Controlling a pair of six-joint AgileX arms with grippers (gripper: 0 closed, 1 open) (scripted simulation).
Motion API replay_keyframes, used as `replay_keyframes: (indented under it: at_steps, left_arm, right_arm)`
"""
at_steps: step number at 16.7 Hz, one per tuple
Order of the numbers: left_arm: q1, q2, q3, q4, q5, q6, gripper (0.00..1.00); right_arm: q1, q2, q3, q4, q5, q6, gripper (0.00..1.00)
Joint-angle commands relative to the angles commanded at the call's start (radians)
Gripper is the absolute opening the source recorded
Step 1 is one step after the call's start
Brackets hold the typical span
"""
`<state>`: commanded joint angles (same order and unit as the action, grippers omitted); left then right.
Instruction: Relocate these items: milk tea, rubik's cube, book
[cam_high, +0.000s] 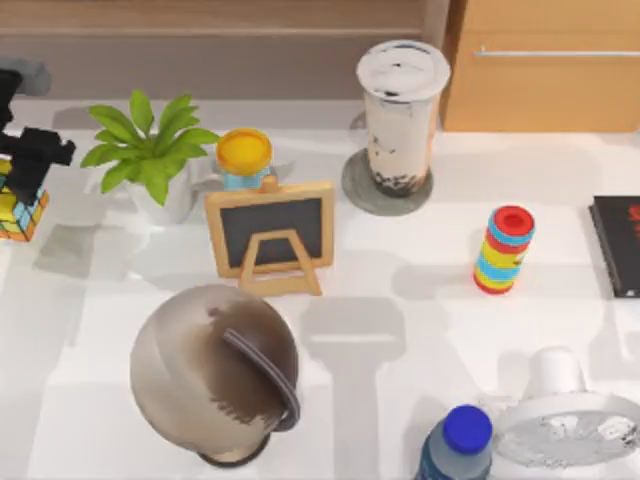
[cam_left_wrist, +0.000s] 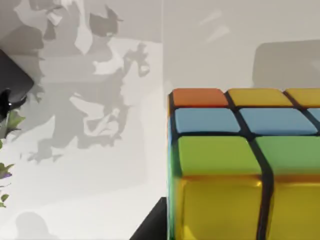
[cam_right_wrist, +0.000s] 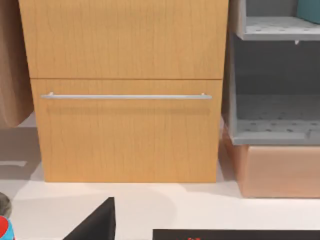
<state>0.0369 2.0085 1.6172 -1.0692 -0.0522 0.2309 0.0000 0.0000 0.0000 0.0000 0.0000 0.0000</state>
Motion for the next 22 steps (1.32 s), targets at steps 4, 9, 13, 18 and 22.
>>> replay_keyframes:
  at_steps: [4, 9, 13, 18, 22]
  left_arm:
    - [-0.025, -0.184, 0.017, 0.18, -0.137, -0.03, 0.0]
    - [-0.176, -0.412, -0.007, 0.621, -0.292, -0.084, 0.0]
    - [-0.334, -0.444, -0.049, 0.97, -0.354, -0.148, 0.0]
    - [-0.478, -0.393, -0.106, 1.184, -0.363, -0.208, 0.0]
    - [-0.489, -0.385, -0.113, 1.198, -0.364, -0.213, 0.0]
  right_arm:
    - [0.0, 0.0, 0.0, 0.0, 0.0, 0.0, 1.0]
    - [0.0, 0.0, 0.0, 0.0, 0.0, 0.0, 1.0]
    - [0.0, 0.0, 0.0, 0.0, 0.0, 0.0, 1.0]
    - [0.0, 0.0, 0.0, 0.0, 0.0, 0.0, 1.0]
    - [0.0, 0.0, 0.0, 0.0, 0.0, 0.0, 1.0]
